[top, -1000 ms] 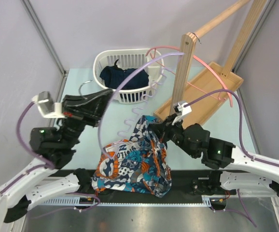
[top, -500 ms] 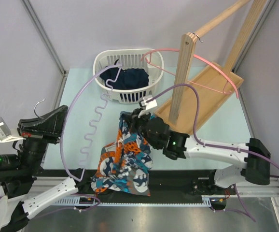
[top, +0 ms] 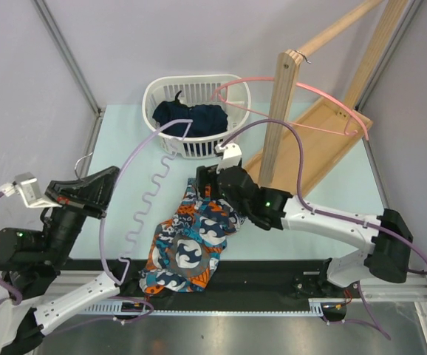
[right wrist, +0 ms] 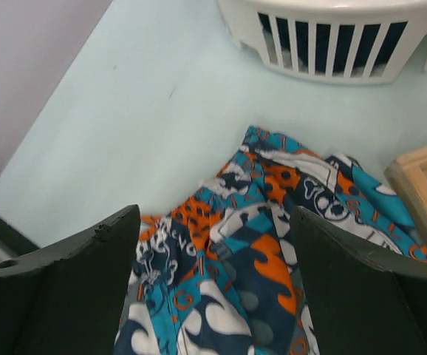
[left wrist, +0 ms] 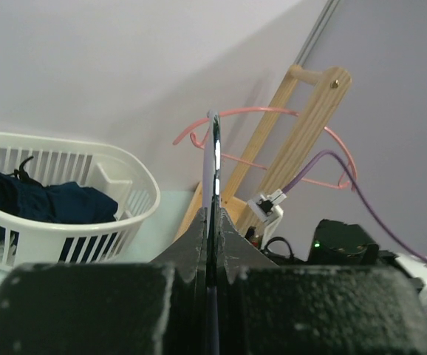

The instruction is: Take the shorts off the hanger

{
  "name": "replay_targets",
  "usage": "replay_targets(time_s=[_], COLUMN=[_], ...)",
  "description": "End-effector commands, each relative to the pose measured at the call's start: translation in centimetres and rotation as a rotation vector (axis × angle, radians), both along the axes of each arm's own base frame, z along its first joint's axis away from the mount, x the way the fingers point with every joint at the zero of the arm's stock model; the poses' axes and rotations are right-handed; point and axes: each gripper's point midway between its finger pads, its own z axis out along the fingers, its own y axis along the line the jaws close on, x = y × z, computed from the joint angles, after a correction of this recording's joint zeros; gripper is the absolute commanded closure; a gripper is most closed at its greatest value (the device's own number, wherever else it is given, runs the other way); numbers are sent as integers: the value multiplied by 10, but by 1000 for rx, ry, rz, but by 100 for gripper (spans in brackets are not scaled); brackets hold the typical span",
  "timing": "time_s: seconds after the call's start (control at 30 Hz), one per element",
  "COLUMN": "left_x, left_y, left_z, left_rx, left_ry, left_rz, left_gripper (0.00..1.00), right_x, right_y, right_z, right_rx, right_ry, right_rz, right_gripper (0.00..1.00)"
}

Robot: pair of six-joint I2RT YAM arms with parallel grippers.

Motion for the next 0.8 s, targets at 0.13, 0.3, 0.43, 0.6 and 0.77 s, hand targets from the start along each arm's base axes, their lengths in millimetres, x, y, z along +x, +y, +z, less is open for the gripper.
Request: replay_targets(time_s=[0.13,0.3,0.43,0.6,0.77], left_x=[13,7,-3,-47,-85], left_y=[-38,-47,-59,-91,-110], left_z=[-21,-33,-42,-40,-32], left_rx=[86,144,193,259,291], left_ry=[88,87,55,-97,-219], left_rz=[-76,-132,-211,-495,-714], left_gripper=[100,100,100,100,100], right_x=[-86,-139,-146,-169,-190], right_y=[-46,-72,-120,-146,-156], right_z=[26,37,86,128,138], right_rx=[-120,-148,-17,105,141], right_ry=[80,49,-51,-175,-209], right_rz=[199,423,395,513,622], right_gripper=[11,9,3,0,0])
